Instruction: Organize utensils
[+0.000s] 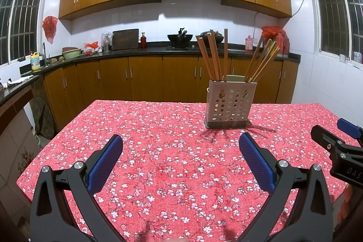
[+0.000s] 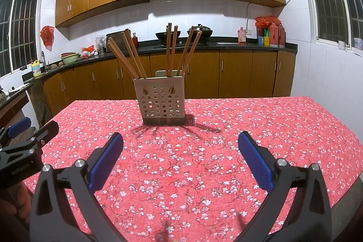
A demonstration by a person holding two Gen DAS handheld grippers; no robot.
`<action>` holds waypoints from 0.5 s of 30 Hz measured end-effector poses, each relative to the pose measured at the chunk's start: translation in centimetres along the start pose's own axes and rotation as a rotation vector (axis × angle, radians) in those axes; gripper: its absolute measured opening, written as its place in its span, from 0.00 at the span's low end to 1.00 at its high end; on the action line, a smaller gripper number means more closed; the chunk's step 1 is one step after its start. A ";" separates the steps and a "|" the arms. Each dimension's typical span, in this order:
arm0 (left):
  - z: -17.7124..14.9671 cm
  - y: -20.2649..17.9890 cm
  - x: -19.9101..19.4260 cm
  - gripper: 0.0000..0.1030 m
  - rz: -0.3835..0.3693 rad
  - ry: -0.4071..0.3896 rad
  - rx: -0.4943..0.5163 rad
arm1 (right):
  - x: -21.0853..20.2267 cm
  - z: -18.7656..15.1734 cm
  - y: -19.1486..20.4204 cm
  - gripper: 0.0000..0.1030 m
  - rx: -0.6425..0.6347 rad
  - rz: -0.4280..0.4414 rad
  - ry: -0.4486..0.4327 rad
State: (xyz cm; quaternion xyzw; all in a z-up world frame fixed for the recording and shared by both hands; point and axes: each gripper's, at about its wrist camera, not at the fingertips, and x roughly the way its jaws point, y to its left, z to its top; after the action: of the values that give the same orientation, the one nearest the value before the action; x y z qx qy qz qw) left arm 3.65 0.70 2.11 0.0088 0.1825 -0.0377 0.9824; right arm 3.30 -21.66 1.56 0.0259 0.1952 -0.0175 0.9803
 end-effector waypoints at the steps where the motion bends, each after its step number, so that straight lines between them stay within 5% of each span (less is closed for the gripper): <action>1: 0.0 0.0 0.0 0.98 0.000 0.000 0.001 | 0.0 0.0 0.0 0.96 0.000 0.000 0.000; 15: -0.1 -0.1 0.0 0.98 0.003 0.000 -0.001 | -0.1 -0.3 0.2 0.96 0.003 0.005 0.003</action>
State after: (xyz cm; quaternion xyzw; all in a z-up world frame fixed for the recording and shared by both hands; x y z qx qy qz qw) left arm 3.60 0.62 2.01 0.0086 0.1827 -0.0364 0.9825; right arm 3.12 -21.41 1.31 0.0278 0.1966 -0.0151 0.9800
